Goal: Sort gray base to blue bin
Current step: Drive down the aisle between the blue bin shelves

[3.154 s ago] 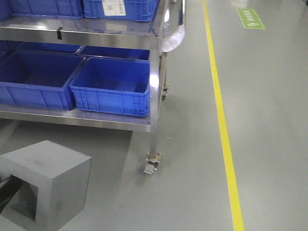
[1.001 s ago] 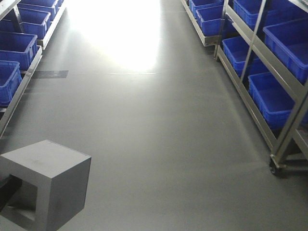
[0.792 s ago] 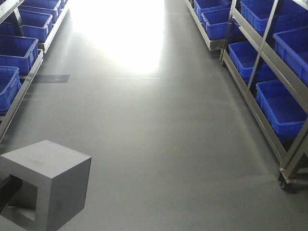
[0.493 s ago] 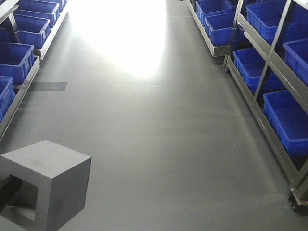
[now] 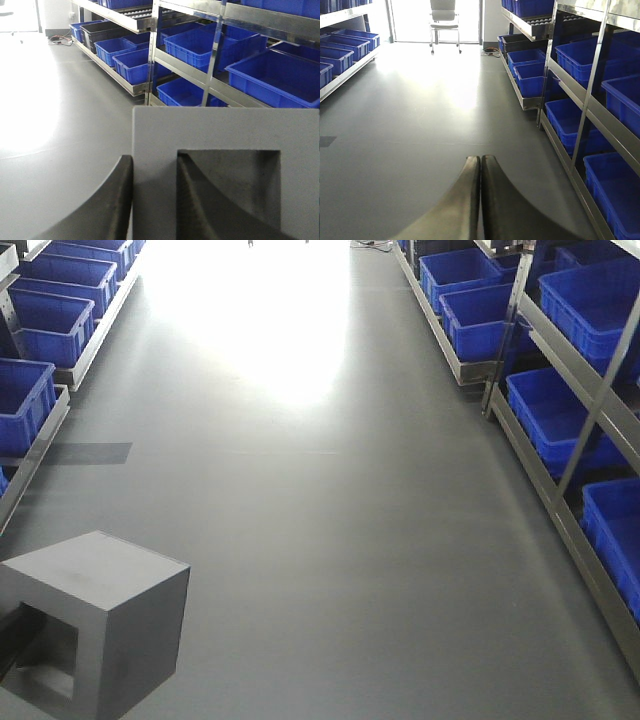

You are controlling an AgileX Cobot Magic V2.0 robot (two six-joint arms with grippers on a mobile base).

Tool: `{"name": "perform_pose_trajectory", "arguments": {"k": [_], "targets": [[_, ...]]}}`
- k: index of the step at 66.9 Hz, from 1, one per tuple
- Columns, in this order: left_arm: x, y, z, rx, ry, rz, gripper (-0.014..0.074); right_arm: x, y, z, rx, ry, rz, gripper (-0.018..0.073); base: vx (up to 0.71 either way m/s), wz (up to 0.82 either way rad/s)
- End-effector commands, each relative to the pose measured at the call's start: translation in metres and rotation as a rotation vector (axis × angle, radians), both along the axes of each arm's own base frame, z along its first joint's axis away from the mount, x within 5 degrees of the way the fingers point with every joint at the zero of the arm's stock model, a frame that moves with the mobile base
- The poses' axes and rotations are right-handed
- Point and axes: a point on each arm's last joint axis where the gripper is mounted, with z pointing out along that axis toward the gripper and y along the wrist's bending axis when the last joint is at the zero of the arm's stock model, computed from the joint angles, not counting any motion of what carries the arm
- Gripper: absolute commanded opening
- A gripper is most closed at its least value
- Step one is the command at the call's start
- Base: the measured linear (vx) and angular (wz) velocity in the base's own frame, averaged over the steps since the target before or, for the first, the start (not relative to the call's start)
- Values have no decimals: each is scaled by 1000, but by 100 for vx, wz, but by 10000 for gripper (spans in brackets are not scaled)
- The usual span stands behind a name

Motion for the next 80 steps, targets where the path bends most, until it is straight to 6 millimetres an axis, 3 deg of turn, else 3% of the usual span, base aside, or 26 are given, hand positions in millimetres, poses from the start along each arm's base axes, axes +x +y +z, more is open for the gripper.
{"name": "perform_pose_trajectory", "arguments": {"k": [1,80], "targets": [[0,-2,20,-80,-108,-16,-7,0,0,6,-21,-81,3,-5,47,3],[0,-2,20,-80,-108,-16,-7,0,0,6,-21,-80,3,-5,49,4]]}}
